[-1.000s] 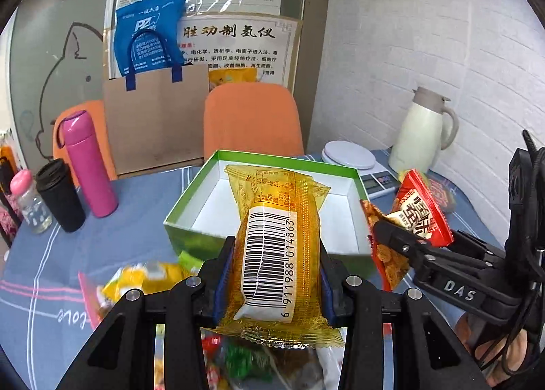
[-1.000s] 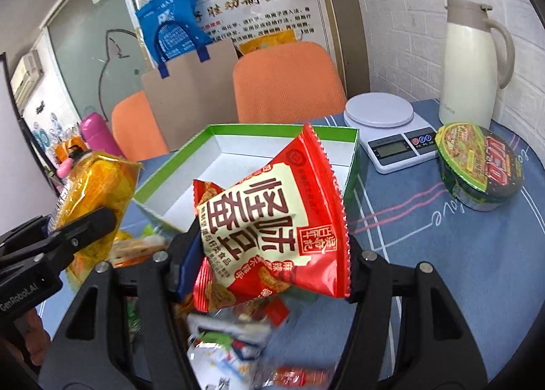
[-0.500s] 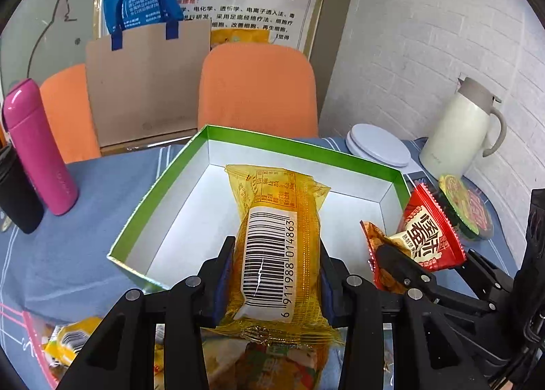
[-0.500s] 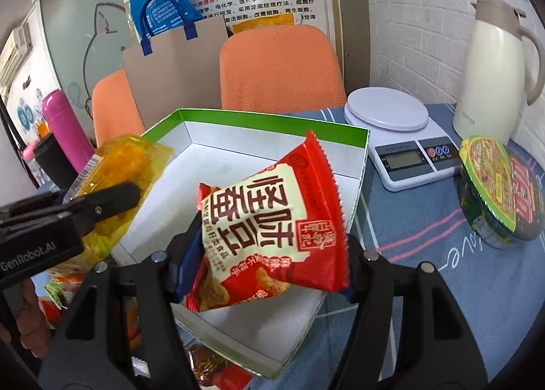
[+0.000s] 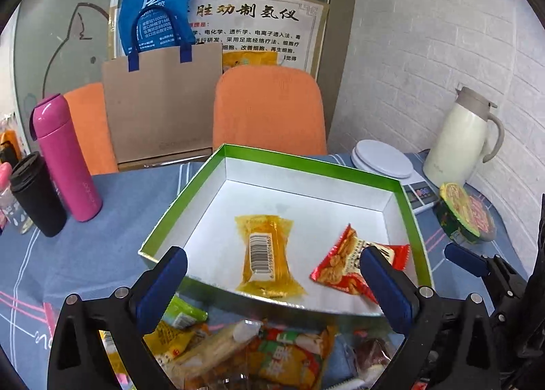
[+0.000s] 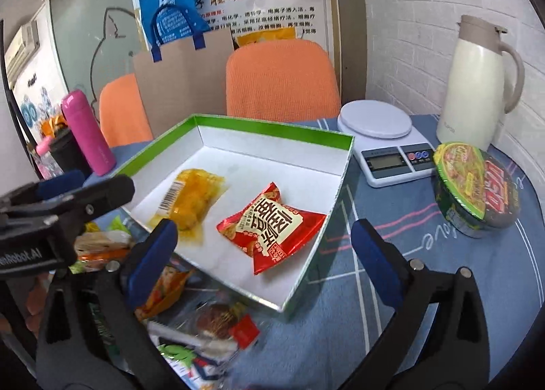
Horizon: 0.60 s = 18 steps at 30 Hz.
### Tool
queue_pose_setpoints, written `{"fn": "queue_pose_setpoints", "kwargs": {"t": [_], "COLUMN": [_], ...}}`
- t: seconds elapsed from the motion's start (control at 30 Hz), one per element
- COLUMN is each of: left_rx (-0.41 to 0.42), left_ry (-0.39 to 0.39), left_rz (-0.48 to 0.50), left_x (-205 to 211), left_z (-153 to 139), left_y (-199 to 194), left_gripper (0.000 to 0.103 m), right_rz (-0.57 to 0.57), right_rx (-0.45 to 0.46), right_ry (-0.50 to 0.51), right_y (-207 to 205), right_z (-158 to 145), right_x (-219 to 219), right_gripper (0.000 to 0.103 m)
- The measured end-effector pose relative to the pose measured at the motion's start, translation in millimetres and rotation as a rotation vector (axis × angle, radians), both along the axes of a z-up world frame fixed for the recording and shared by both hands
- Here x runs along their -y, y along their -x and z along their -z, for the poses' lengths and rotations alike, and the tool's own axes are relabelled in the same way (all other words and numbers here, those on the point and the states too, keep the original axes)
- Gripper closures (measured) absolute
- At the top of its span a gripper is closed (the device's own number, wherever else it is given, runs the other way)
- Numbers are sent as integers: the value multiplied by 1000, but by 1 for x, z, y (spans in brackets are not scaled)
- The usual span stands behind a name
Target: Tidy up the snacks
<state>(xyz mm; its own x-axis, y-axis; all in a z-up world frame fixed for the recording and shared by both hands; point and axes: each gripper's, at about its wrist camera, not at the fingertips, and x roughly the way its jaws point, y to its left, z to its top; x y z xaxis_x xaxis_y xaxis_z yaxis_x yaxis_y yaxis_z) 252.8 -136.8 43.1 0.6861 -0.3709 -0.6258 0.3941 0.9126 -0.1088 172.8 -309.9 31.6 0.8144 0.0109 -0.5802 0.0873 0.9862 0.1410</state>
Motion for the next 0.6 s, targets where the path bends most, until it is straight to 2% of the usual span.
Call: {"fn": "queue_pose_setpoints", "kwargs": {"t": [0.1,0.27,0.4,0.6], "left_rx": [18,49,59,94], "left_ry": [-5,32,13,-31], "left_rz": [2,5,-1,-37], "left_x": [-4,-19,-29,-45], "left_z": [-11,-32,-39,-35], "left_y": [16,53,83,124], "left_gripper": [0,0,0,0], "right_rz": [14,17,37,74], "right_rx": [47,92,96,60], "right_ry": [46,67,47,0], "right_y": [26,68,94,123], "right_z": [-17,-30,-29,-10], "right_x": [-8,-16,-14,-7], "right_gripper": [1,1,1,1]}}
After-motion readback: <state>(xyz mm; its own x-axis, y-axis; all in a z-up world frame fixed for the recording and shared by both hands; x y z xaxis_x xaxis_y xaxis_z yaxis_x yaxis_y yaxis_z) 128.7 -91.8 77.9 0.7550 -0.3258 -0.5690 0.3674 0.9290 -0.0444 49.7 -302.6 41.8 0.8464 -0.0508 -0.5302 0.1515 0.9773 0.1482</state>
